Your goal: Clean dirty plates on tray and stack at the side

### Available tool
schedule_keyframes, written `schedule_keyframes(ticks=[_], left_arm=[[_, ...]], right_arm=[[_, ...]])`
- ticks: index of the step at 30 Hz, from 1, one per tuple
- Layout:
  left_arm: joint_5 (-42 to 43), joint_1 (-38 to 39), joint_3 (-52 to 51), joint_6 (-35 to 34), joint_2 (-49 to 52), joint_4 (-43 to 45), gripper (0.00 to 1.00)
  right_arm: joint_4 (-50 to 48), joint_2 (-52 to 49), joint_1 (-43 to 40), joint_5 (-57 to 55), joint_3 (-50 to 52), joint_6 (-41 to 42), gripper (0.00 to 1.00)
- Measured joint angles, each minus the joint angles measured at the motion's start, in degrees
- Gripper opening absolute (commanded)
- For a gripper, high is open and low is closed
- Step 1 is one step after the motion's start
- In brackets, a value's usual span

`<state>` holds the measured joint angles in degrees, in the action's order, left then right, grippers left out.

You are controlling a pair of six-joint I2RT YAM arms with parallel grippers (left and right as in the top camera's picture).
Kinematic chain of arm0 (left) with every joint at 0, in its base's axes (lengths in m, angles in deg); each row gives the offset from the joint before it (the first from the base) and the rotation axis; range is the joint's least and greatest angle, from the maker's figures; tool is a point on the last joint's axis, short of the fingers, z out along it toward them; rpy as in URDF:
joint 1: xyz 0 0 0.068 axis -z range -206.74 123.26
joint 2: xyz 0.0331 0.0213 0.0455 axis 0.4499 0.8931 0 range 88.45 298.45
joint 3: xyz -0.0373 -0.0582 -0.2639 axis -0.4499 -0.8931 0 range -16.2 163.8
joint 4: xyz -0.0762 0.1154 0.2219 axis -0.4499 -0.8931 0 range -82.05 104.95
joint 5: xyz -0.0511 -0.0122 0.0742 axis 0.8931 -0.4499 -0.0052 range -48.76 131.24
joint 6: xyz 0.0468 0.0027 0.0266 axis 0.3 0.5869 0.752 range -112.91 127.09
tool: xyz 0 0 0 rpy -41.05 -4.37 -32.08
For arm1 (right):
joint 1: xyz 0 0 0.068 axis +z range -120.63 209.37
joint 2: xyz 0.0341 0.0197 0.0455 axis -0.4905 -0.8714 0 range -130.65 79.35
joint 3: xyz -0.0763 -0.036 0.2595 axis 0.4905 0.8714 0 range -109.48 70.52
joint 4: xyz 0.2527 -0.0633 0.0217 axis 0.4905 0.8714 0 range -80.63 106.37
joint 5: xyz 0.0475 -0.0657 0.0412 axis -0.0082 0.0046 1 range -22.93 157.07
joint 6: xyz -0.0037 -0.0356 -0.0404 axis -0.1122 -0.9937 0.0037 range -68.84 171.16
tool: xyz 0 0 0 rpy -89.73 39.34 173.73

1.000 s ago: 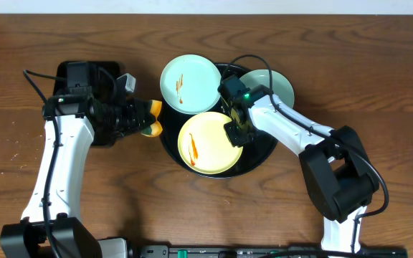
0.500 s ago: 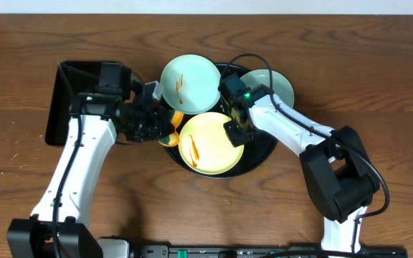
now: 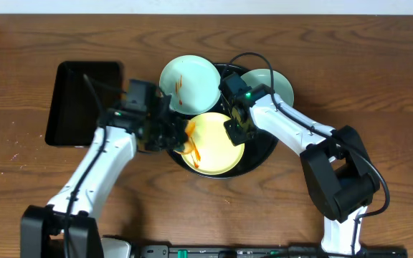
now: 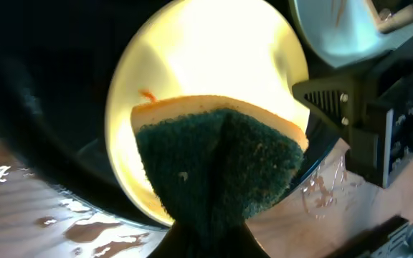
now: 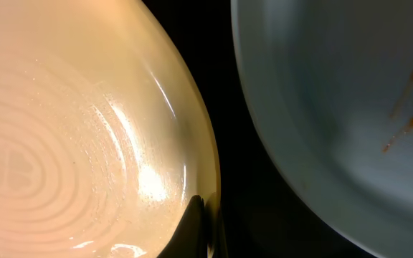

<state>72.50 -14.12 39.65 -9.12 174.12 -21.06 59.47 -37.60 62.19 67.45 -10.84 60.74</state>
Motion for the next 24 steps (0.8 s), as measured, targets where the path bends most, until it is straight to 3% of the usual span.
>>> schedule_keyframes(ticks=[6,17,24], left_arm=[[-0.28,5.60,-4.63,-4.74,0.07,10.47,0.07],[-16.59,11.96,-4.74,-9.70,0.07,10.71,0.08],[-22.23,12.35,-4.74,-14.88,0.96,12.57,0.08]], right_arm=[[-0.09,0.00,-0.02,-0.02,0.00,0.00,0.01],[-0.07,0.00,-0.04,0.00,0.00,0.04,0.01],[-0.09,0.00,-0.26,0.24,0.00,0.46,0.01]])
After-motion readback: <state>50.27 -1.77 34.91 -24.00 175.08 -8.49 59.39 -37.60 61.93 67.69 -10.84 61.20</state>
